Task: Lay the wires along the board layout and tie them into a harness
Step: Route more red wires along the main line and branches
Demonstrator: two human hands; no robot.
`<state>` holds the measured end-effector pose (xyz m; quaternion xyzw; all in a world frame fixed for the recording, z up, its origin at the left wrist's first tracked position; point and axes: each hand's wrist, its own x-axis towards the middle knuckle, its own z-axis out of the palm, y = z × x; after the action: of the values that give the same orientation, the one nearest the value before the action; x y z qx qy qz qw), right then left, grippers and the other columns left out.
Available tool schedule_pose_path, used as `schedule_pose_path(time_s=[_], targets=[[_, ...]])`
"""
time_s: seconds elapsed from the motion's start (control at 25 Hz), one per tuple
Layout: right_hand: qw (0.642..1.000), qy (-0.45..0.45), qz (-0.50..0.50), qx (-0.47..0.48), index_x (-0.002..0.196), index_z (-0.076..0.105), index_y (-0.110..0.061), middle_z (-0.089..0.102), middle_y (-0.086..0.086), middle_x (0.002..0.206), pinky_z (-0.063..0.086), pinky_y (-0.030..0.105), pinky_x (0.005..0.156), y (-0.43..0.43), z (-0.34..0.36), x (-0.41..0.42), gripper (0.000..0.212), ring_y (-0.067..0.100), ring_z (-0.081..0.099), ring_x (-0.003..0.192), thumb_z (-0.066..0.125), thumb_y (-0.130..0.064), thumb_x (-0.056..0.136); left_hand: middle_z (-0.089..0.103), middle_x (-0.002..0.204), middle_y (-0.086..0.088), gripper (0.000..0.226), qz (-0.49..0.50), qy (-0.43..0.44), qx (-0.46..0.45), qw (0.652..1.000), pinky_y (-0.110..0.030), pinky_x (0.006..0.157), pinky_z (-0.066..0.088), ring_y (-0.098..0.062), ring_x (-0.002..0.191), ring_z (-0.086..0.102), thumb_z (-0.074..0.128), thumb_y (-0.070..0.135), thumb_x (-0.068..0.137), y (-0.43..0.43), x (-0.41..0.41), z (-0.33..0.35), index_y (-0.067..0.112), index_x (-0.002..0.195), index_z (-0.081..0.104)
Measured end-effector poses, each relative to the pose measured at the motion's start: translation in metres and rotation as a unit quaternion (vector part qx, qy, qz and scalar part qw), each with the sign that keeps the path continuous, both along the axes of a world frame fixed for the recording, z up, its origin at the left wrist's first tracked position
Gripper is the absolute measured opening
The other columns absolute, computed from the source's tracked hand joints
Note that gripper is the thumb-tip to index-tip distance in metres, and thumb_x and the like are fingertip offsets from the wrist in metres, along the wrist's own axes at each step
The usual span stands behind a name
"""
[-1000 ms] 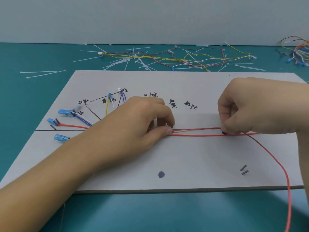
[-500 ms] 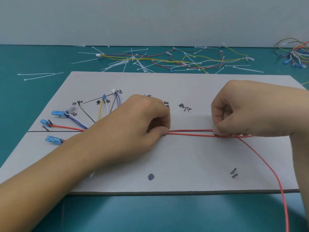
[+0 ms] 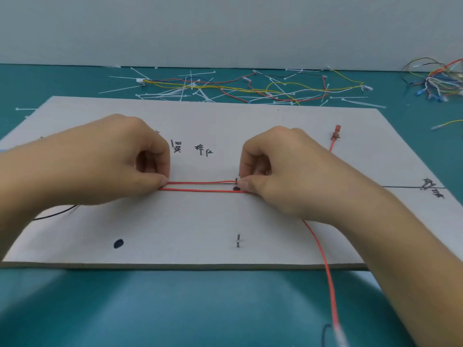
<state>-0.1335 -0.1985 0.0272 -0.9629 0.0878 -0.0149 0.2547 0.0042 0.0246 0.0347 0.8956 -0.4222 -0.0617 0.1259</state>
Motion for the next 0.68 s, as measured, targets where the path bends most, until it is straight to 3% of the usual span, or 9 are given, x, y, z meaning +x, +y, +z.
schedule_pose_path(time_s=[0.08, 0.24, 0.36, 0.48, 0.6, 0.68], targets=[[1.0, 0.015, 0.002, 0.013, 0.076, 0.073, -0.025, 0.066, -0.009, 0.065, 0.043, 0.01, 0.046, -0.004, 0.003, -0.002, 0.011, 0.001, 0.062, 0.058, 0.075, -0.018, 0.085, 0.068, 0.073, 0.026, 0.018, -0.008, 0.003, -0.001, 1.0, -0.03, 0.064, 0.054, 0.004, 0.074, 0.063, 0.077, 0.034, 0.075, -0.012, -0.007, 0.003, 0.05, 0.079, 0.071], [0.995, 0.064, -0.009, 0.072, 0.076, 0.075, -0.023, 0.069, -0.013, 0.061, 0.051, 0.02, 0.043, -0.008, 0.013, -0.007, 0.025, 0.009, 0.065, 0.043, 0.064, -0.003, 0.087, 0.069, 0.071, 0.017, 0.012, -0.03, 0.017, -0.037, 0.999, -0.028, 0.067, 0.055, 0.001, 0.071, 0.065, 0.074, 0.025, 0.081, -0.035, -0.027, 0.0, 0.037, 0.076, 0.075], [0.994, 0.078, -0.031, 0.069, 0.076, 0.075, -0.02, 0.072, -0.004, 0.061, 0.049, 0.019, 0.044, -0.015, 0.018, -0.009, 0.023, 0.014, 0.069, 0.048, 0.066, -0.001, 0.086, 0.068, 0.07, 0.021, 0.012, -0.042, 0.033, -0.066, 0.996, -0.01, 0.062, 0.047, 0.001, 0.074, 0.064, 0.074, 0.021, 0.083, -0.058, -0.038, -0.007, 0.032, 0.08, 0.077], [0.992, 0.096, -0.046, 0.066, 0.074, 0.074, -0.017, 0.073, -0.002, 0.059, 0.044, 0.015, 0.043, -0.026, 0.023, -0.01, 0.019, 0.011, 0.069, 0.049, 0.07, -0.002, 0.085, 0.065, 0.064, 0.02, 0.012, -0.043, 0.044, -0.083, 0.995, -0.004, 0.059, 0.042, 0.005, 0.075, 0.062, 0.074, 0.017, 0.083, -0.072, -0.044, -0.011, 0.029, 0.081, 0.078], [0.99, 0.121, -0.044, 0.059, 0.075, 0.075, -0.015, 0.074, 0.0, 0.061, 0.05, 0.024, 0.055, -0.037, 0.027, -0.014, 0.015, 0.011, 0.068, 0.05, 0.073, -0.003, 0.084, 0.062, 0.062, 0.019, 0.013, -0.028, 0.036, -0.09, 0.995, -0.007, 0.053, 0.04, 0.008, 0.074, 0.059, 0.072, 0.017, 0.081, -0.074, -0.048, -0.013, 0.028, 0.077, 0.075], [0.992, 0.107, -0.042, 0.06, 0.075, 0.076, -0.019, 0.074, 0.0, 0.062, 0.052, 0.027, 0.055, -0.041, 0.03, -0.015, 0.016, 0.011, 0.066, 0.049, 0.075, -0.005, 0.082, 0.065, 0.065, 0.015, 0.012, 0.001, 0.04, -0.111, 0.993, -0.015, 0.055, 0.044, 0.004, 0.072, 0.06, 0.07, 0.019, 0.079, -0.074, -0.053, -0.019, 0.029, 0.073, 0.071]])
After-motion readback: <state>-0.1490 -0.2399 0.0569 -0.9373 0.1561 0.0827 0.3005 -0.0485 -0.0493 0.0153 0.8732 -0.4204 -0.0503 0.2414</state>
